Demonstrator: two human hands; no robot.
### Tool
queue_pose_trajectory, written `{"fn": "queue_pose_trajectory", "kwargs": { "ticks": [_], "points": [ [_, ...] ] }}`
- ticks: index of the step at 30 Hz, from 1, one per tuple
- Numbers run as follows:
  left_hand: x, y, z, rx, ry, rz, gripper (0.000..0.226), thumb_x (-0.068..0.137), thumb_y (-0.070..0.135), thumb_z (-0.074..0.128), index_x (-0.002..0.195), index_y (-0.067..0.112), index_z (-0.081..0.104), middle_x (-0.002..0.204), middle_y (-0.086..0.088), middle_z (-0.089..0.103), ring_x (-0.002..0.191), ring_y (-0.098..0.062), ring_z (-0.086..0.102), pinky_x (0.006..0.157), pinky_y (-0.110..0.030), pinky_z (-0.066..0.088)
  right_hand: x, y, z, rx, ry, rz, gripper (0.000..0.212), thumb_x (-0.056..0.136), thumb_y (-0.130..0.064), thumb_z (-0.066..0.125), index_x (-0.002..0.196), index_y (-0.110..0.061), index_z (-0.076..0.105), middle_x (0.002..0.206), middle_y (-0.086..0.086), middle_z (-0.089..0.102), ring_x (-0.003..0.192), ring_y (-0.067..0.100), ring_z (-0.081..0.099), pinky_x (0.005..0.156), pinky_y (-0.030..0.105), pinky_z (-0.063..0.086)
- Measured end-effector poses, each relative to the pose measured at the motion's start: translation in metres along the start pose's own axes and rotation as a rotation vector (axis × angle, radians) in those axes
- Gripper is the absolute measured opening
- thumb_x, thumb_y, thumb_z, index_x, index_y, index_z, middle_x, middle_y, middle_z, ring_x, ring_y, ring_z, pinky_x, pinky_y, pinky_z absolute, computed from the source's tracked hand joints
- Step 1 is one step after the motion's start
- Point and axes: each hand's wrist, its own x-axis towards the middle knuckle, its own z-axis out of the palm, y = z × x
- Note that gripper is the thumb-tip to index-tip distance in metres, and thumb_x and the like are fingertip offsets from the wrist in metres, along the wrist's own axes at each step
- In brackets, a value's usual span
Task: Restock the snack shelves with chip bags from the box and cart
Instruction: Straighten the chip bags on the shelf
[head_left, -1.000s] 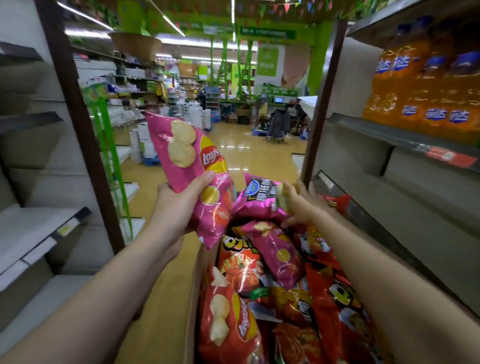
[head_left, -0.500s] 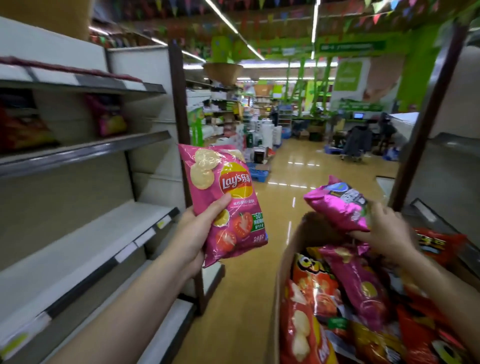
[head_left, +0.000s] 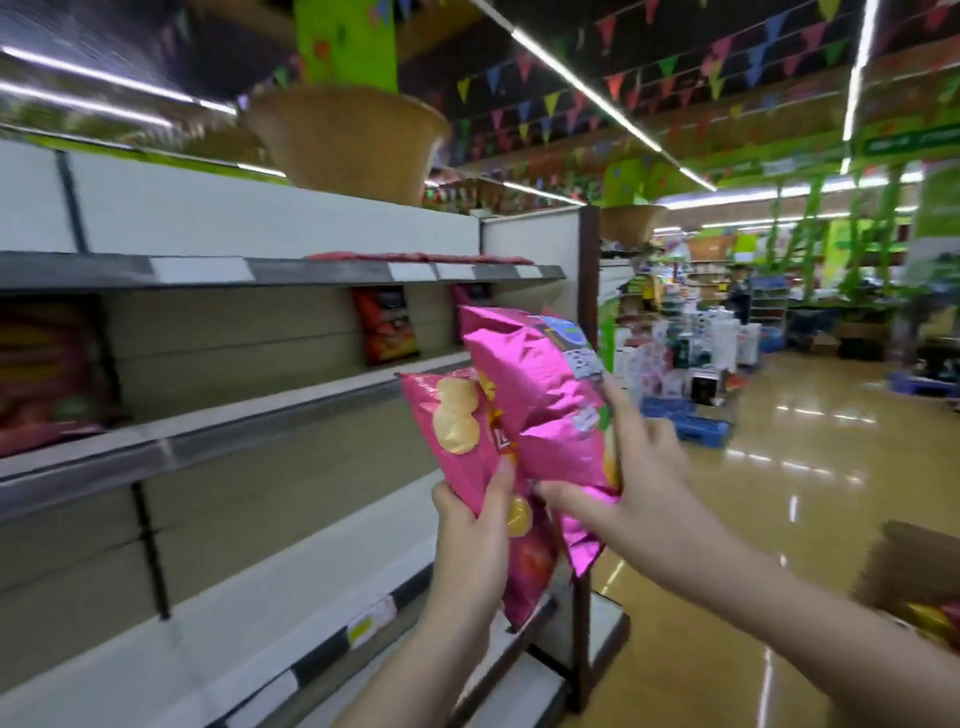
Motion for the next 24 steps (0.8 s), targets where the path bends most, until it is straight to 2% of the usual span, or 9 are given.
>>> {"fn": "queue_pose_trajectory", "kwargs": {
  "ticks": [4, 6, 8, 11, 13, 17, 19, 22, 24],
  "points": [
    [-0.043, 0.038, -0.081, -0.096, -0.015, 0.033, 0.063, 0.07, 0.07, 0.061, 0.122, 0.036, 0.054, 0.11, 0.003, 0.072, 0.092, -0.02, 0.072, 0.086, -0.041, 0.055, -0.031, -0.078, 0.027, 0.206, -0.093, -0.144, 0.069, 0.071, -0.081, 0.03, 0.136, -0.066, 0.014, 0.113, -0.01, 0.035, 0.117, 0.002, 0.032, 0.108, 0.025, 0.027],
    [-0.062, 0.051, -0.121, -0.083, 0.026, 0.015, 0.071, 0.06, 0.074, 0.048, 0.115, 0.029, 0.059, 0.087, -0.002, 0.073, 0.062, -0.018, 0.068, 0.06, -0.029, 0.053, -0.045, -0.107, 0.039, 0.346, -0.096, -0.198, 0.043, 0.078, -0.069, 0.036, 0.121, -0.07, 0.032, 0.102, -0.008, 0.042, 0.103, -0.005, 0.042, 0.096, 0.014, 0.032],
    [-0.082, 0.061, -0.161, -0.052, 0.046, 0.011, 0.089, 0.051, 0.082, 0.048, 0.115, 0.022, 0.06, 0.079, -0.008, 0.068, 0.064, -0.021, 0.062, 0.062, -0.028, 0.048, -0.063, -0.135, 0.057, 0.399, -0.093, -0.276, 0.036, 0.089, -0.053, 0.056, 0.12, -0.063, 0.041, 0.1, -0.002, 0.048, 0.096, -0.001, 0.048, 0.082, 0.005, 0.034],
    [-0.108, 0.077, -0.205, -0.037, 0.073, -0.018, 0.097, 0.056, 0.08, 0.054, 0.129, 0.016, 0.055, 0.1, -0.008, 0.074, 0.084, -0.028, 0.072, 0.066, -0.032, 0.055, -0.083, -0.165, 0.084, 0.509, -0.122, -0.254, 0.044, 0.086, -0.037, 0.07, 0.12, -0.048, 0.045, 0.106, 0.005, 0.052, 0.097, 0.0, 0.053, 0.08, 0.005, 0.04],
    [-0.123, 0.089, -0.226, 0.028, 0.129, 0.029, 0.089, 0.062, 0.069, 0.047, 0.125, 0.008, 0.056, 0.092, -0.006, 0.076, 0.076, -0.016, 0.074, 0.056, -0.023, 0.055, -0.093, -0.179, 0.098, 0.552, -0.159, -0.218, 0.047, 0.085, -0.037, 0.071, 0.12, -0.049, 0.043, 0.118, 0.004, 0.051, 0.106, 0.001, 0.054, 0.092, 0.018, 0.046],
    [-0.143, 0.109, -0.248, 0.195, 0.185, 0.157, 0.06, 0.075, 0.053, 0.05, 0.118, 0.013, 0.06, 0.084, 0.01, 0.072, 0.065, 0.007, 0.067, 0.053, -0.007, 0.046, -0.104, -0.2, 0.118, 0.546, -0.31, -0.217, 0.097, 0.06, -0.075, 0.071, 0.138, -0.059, 0.017, 0.144, -0.007, 0.039, 0.131, 0.006, 0.042, 0.112, 0.036, 0.038],
    [-0.141, 0.115, -0.253, 0.201, 0.175, 0.17, 0.046, 0.075, 0.046, 0.057, 0.11, 0.017, 0.062, 0.077, 0.013, 0.073, 0.065, 0.005, 0.068, 0.052, -0.006, 0.045, -0.104, -0.207, 0.127, 0.459, -0.382, -0.159, 0.128, 0.043, -0.087, 0.067, 0.144, -0.056, -0.006, 0.151, -0.01, 0.026, 0.137, 0.007, 0.036, 0.116, 0.037, 0.032],
    [-0.128, 0.119, -0.254, 0.236, 0.143, 0.165, 0.031, 0.077, 0.039, 0.063, 0.099, 0.017, 0.065, 0.072, 0.011, 0.074, 0.064, 0.0, 0.069, 0.05, -0.008, 0.046, -0.093, -0.209, 0.135, 0.472, -0.372, -0.07, 0.139, 0.034, -0.091, 0.067, 0.143, -0.059, -0.012, 0.152, -0.013, 0.023, 0.136, 0.007, 0.038, 0.117, 0.038, 0.031],
    [-0.111, 0.113, -0.256, 0.24, 0.131, 0.177, 0.049, 0.068, 0.044, 0.068, 0.104, 0.012, 0.064, 0.082, 0.002, 0.076, 0.07, -0.006, 0.071, 0.051, -0.012, 0.048, -0.077, -0.204, 0.139, 0.475, -0.367, -0.037, 0.133, 0.037, -0.089, 0.07, 0.14, -0.064, -0.009, 0.151, -0.013, 0.027, 0.135, 0.008, 0.04, 0.117, 0.038, 0.031]
  ]
}}
